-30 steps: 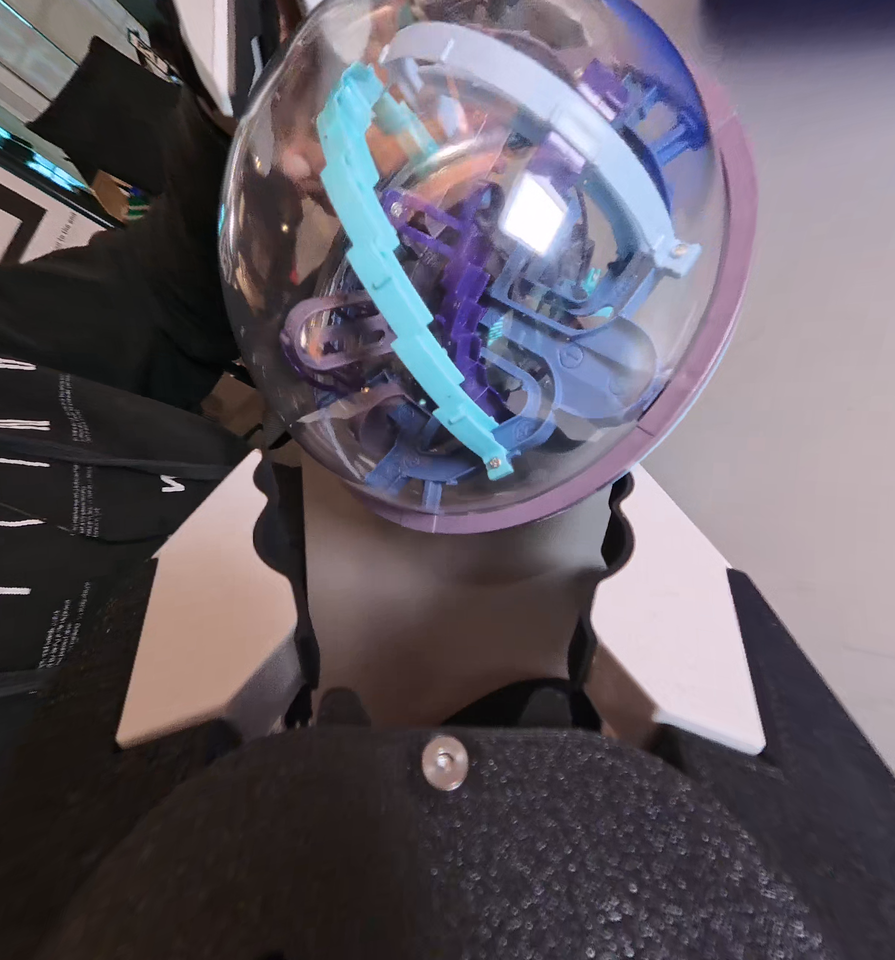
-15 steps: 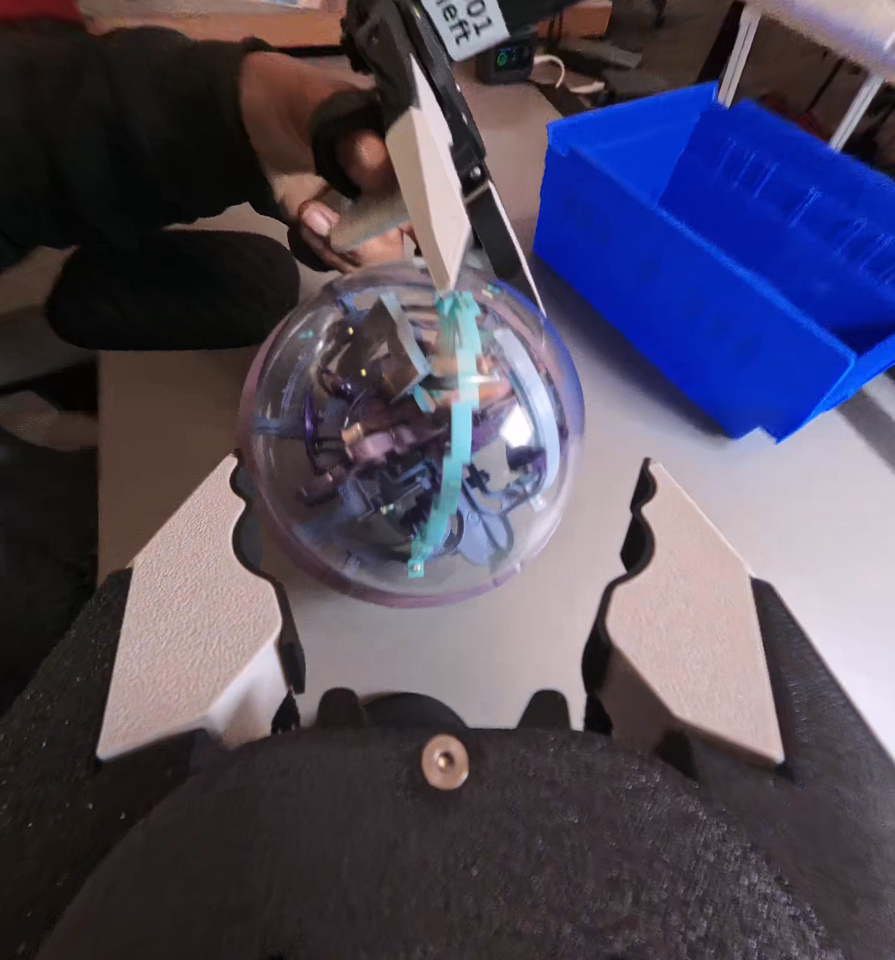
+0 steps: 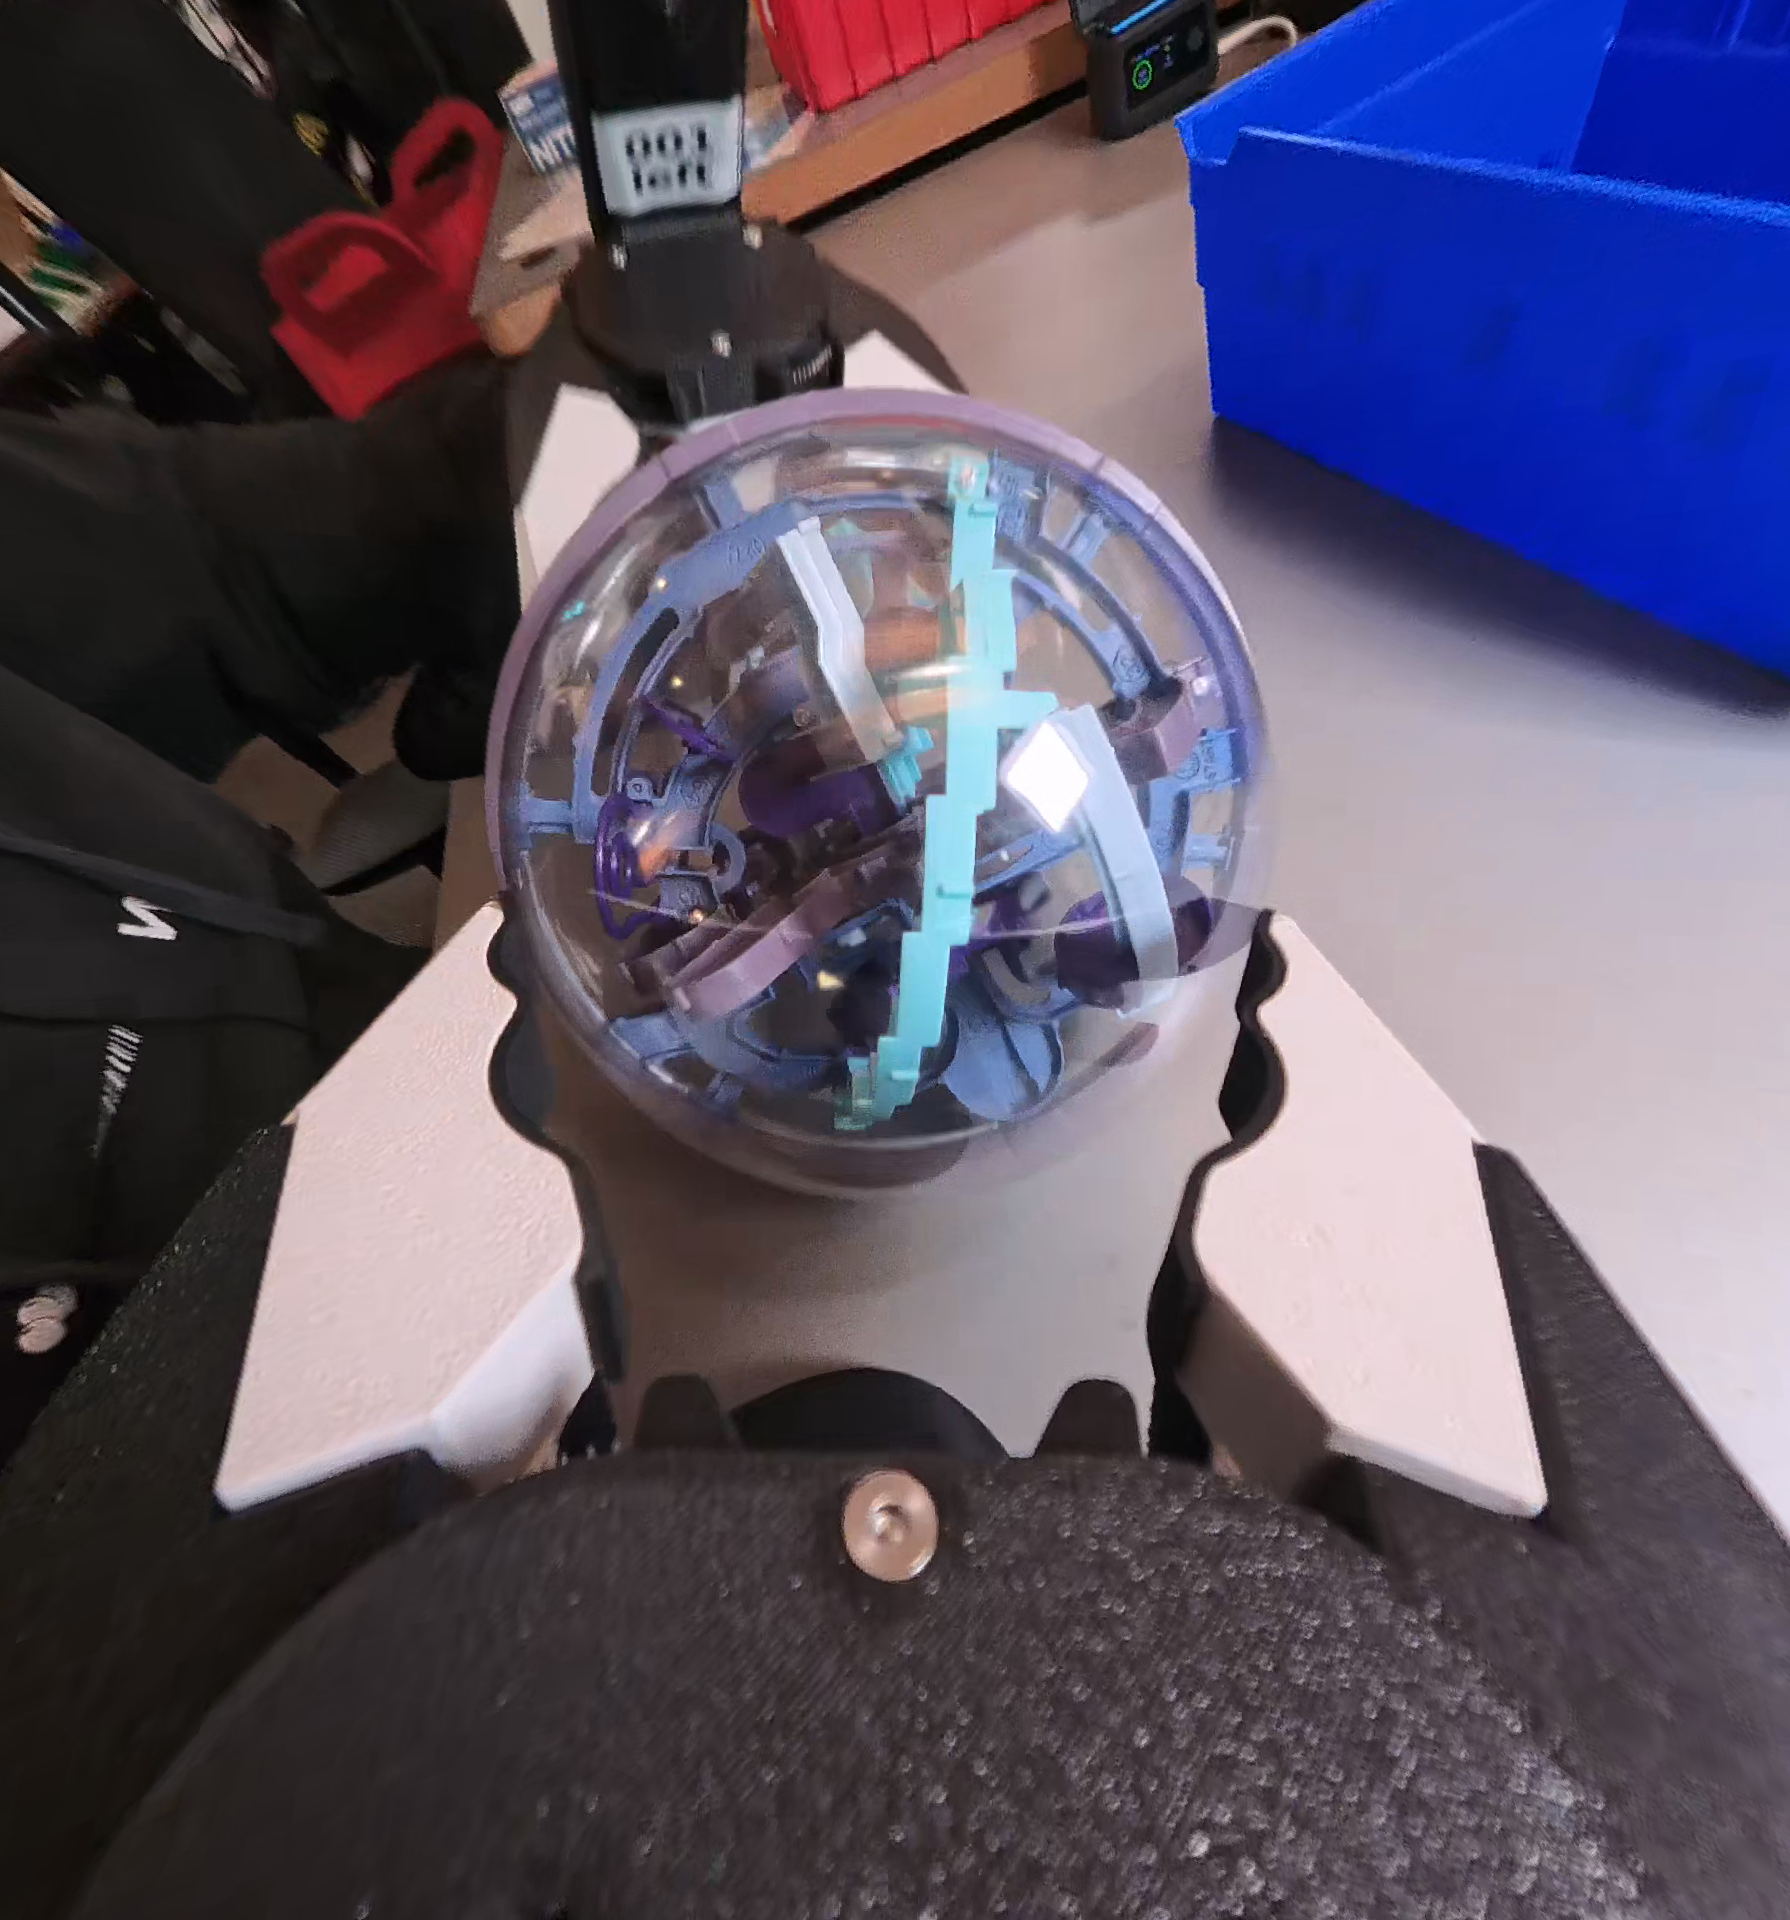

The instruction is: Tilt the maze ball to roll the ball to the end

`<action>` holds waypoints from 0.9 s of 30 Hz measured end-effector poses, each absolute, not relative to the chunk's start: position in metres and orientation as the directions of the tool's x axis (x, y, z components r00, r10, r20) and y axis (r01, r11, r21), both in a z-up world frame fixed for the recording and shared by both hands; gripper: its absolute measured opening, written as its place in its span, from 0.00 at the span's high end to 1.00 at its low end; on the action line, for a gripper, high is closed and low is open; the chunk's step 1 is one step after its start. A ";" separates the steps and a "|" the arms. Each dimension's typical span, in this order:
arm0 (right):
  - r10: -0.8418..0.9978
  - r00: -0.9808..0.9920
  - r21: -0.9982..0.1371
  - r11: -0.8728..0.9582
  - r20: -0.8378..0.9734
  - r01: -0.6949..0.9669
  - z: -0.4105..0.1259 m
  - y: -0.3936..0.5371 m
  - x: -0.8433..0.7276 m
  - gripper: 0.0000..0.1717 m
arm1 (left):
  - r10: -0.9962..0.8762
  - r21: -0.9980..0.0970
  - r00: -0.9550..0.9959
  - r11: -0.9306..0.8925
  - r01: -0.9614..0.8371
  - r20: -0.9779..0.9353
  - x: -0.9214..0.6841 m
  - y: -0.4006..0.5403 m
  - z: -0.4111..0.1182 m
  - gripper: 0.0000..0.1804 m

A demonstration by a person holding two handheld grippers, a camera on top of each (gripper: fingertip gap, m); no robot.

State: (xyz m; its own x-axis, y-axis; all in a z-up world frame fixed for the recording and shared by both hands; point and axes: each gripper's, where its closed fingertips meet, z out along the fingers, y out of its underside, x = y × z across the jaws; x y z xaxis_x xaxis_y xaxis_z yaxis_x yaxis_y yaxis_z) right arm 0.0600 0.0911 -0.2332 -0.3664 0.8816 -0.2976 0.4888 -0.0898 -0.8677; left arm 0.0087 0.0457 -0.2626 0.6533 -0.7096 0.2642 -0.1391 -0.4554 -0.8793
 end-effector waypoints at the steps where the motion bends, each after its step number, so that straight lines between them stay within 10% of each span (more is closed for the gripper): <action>1: 0.874 -0.369 -0.865 -0.105 -0.316 0.491 -0.236 0.092 0.060 0.24 | -0.712 -0.870 0.650 -0.467 -0.155 0.266 0.016 0.047 -0.271 0.19; 27: 0.880 -0.462 -0.942 0.054 -0.111 0.330 -0.202 0.068 0.060 0.20 | -0.737 -0.941 0.675 -0.207 -0.269 -0.031 0.031 0.050 -0.173 0.21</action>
